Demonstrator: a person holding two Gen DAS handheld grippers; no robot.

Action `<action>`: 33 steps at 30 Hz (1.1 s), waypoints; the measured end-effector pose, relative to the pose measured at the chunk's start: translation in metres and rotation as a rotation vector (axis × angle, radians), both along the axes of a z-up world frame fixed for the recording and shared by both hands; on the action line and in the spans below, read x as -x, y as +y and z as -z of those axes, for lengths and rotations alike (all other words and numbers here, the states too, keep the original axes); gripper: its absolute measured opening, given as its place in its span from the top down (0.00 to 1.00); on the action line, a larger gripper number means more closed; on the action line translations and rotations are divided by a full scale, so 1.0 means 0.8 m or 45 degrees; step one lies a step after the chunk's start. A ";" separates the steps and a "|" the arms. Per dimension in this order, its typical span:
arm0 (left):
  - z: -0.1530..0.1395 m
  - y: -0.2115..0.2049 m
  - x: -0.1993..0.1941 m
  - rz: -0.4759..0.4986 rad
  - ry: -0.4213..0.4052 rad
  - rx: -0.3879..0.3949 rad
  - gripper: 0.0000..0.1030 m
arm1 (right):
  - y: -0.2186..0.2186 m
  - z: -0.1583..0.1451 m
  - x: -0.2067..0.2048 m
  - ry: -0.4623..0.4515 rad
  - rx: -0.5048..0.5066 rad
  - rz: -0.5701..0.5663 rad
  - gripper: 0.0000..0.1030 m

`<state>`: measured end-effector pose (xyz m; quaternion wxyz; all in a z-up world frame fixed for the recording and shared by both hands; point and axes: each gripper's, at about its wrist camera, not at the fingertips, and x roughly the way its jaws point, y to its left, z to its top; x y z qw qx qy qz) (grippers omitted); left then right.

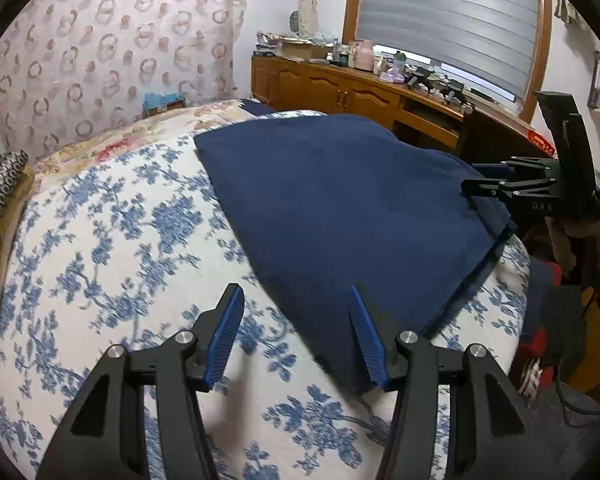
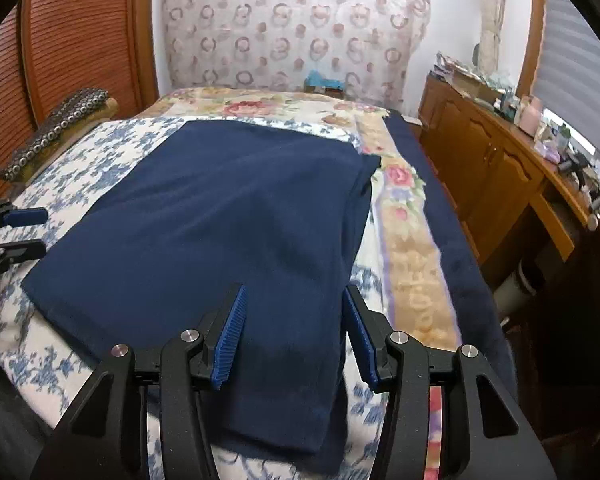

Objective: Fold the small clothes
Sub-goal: 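Grasp the shirt's end with the left tool while the right tool grasps the other end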

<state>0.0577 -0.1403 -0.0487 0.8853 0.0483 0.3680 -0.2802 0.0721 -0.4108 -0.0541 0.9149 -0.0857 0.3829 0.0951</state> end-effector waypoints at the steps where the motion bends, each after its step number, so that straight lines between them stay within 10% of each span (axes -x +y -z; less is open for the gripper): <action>1: 0.001 -0.001 0.002 0.007 0.010 0.001 0.48 | 0.000 0.001 0.003 0.002 -0.006 -0.003 0.51; 17: 0.020 -0.015 0.031 0.155 0.163 0.006 0.64 | 0.041 -0.005 0.032 -0.034 -0.001 -0.120 0.41; 21: 0.018 -0.020 0.035 0.180 0.165 -0.010 0.87 | 0.050 -0.002 0.040 -0.025 -0.003 -0.163 0.40; 33: -0.068 -0.029 0.021 0.209 -0.063 0.080 0.99 | 0.082 0.010 0.056 0.041 -0.051 -0.299 0.38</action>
